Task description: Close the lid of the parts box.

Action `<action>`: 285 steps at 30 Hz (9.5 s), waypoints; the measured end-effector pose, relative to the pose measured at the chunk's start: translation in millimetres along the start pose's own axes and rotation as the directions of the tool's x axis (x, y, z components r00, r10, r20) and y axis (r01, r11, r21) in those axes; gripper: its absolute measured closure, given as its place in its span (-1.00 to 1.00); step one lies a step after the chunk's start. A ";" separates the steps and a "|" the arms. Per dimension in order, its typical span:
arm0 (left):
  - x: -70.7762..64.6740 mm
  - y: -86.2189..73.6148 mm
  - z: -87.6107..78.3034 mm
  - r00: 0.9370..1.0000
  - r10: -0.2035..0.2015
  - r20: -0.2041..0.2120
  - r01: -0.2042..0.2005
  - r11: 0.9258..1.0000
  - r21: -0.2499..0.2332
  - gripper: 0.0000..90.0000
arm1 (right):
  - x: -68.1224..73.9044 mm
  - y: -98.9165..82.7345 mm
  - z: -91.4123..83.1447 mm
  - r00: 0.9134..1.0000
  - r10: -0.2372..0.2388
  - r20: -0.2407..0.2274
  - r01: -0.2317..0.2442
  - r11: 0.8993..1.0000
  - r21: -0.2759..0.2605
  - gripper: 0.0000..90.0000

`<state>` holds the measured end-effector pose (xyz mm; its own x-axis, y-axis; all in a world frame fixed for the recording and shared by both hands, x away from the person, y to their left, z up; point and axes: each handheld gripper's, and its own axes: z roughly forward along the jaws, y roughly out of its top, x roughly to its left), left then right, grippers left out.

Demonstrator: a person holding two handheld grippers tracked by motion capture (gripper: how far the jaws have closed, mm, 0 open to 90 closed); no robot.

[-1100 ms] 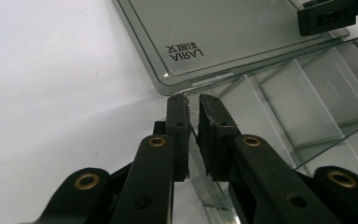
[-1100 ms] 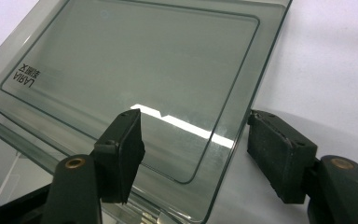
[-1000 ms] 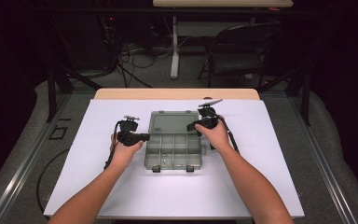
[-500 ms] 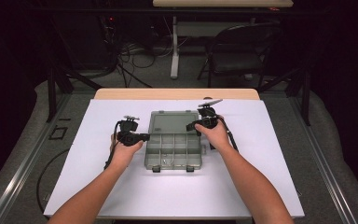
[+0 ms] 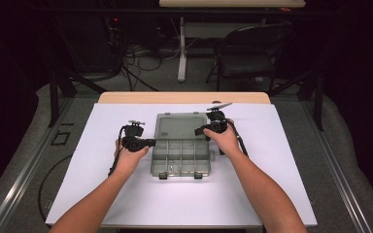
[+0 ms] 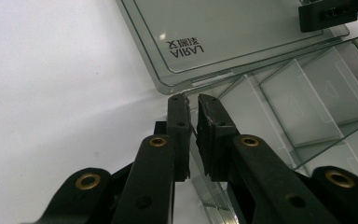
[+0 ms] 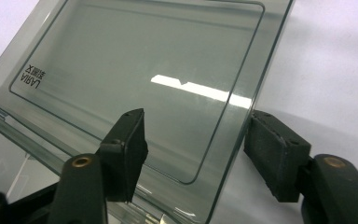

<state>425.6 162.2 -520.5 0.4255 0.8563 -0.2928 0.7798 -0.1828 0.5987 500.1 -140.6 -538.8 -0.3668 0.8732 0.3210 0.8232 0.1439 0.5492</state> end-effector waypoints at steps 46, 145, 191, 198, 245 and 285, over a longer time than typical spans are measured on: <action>1.0 0.1 -0.6 1.000 -0.002 0.005 0.002 1.000 0.004 0.88 | -6.7 4.4 -32.3 0.997 -0.083 0.004 0.083 0.992 -0.092 0.82; 1.4 -4.2 -0.1 1.000 -0.015 0.012 0.015 0.999 -0.031 0.89 | 10.5 -52.6 -61.4 0.844 -0.508 0.175 0.536 0.776 -0.333 0.83; -5.2 30.5 -71.7 1.000 0.013 -0.018 -0.016 0.992 -0.124 0.62 | 11.8 -59.2 -61.8 0.842 -0.508 0.184 0.539 0.769 -0.344 0.84; -9.5 42.3 -81.3 0.999 0.018 -0.041 -0.023 0.991 -0.129 0.67 | 12.3 -59.7 -61.9 0.840 -0.509 0.187 0.541 0.767 -0.345 0.84; -65.0 80.4 -57.7 0.988 0.143 -0.054 -0.149 0.978 -0.143 1.00 | 12.2 -61.2 -61.5 0.850 -0.495 0.178 0.525 0.775 -0.352 0.84; -62.6 70.4 -53.1 0.989 0.142 -0.035 -0.145 0.981 -0.131 1.00 | 16.2 -73.3 -89.5 0.874 -0.478 0.085 0.474 0.805 -0.357 1.00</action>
<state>429.6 121.4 -420.5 0.5152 0.8383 -0.1785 0.6430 -0.2403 0.7272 395.0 -178.6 -504.8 -0.6774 0.7341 -0.0469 0.3339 0.3637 0.8696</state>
